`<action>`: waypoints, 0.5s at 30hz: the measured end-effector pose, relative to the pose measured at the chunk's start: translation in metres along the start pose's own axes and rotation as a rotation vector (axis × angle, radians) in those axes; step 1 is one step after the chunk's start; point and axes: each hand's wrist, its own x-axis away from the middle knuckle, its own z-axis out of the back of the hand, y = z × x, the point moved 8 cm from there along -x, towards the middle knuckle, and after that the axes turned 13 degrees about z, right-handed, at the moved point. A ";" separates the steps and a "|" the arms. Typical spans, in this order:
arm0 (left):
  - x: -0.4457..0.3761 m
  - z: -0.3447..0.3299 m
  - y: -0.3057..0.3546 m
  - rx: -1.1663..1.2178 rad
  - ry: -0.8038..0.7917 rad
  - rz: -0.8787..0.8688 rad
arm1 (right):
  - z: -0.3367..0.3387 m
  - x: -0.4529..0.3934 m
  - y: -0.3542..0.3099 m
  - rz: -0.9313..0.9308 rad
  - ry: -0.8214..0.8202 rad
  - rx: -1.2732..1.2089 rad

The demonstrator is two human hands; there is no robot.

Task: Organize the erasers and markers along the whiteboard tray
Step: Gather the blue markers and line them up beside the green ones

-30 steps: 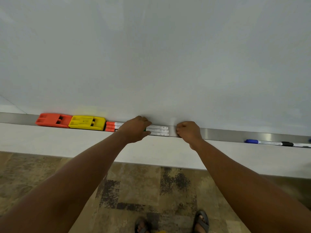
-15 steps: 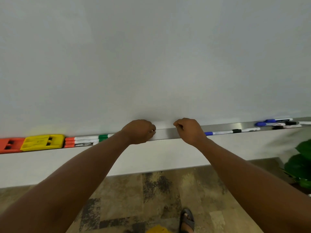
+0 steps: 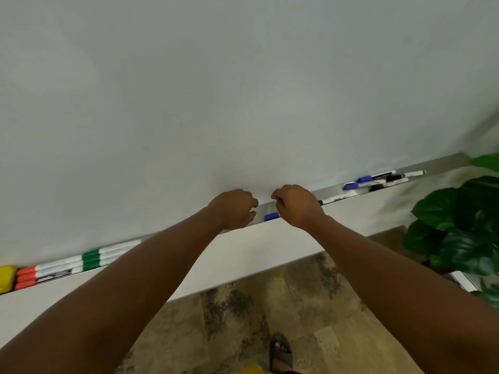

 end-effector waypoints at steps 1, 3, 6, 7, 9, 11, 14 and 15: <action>-0.008 -0.003 0.010 -0.005 -0.014 0.009 | 0.002 0.004 0.012 -0.012 0.001 0.015; -0.024 -0.010 0.028 -0.016 -0.029 0.013 | 0.005 0.013 0.038 -0.024 0.003 0.049; -0.043 -0.021 0.054 -0.053 -0.032 -0.003 | 0.010 0.027 0.079 -0.048 -0.044 0.113; -0.048 -0.024 0.062 -0.065 -0.030 -0.005 | 0.011 0.032 0.093 -0.062 -0.068 0.137; -0.057 -0.028 0.077 -0.092 -0.026 0.007 | 0.012 0.041 0.118 -0.089 -0.109 0.177; -0.065 -0.029 0.089 -0.112 -0.026 0.024 | 0.012 0.050 0.140 -0.114 -0.125 0.196; -0.077 -0.035 0.099 -0.123 -0.032 0.042 | 0.006 0.058 0.162 -0.110 -0.160 0.224; -0.080 -0.037 0.100 -0.123 -0.037 0.045 | 0.004 0.058 0.166 -0.099 -0.169 0.233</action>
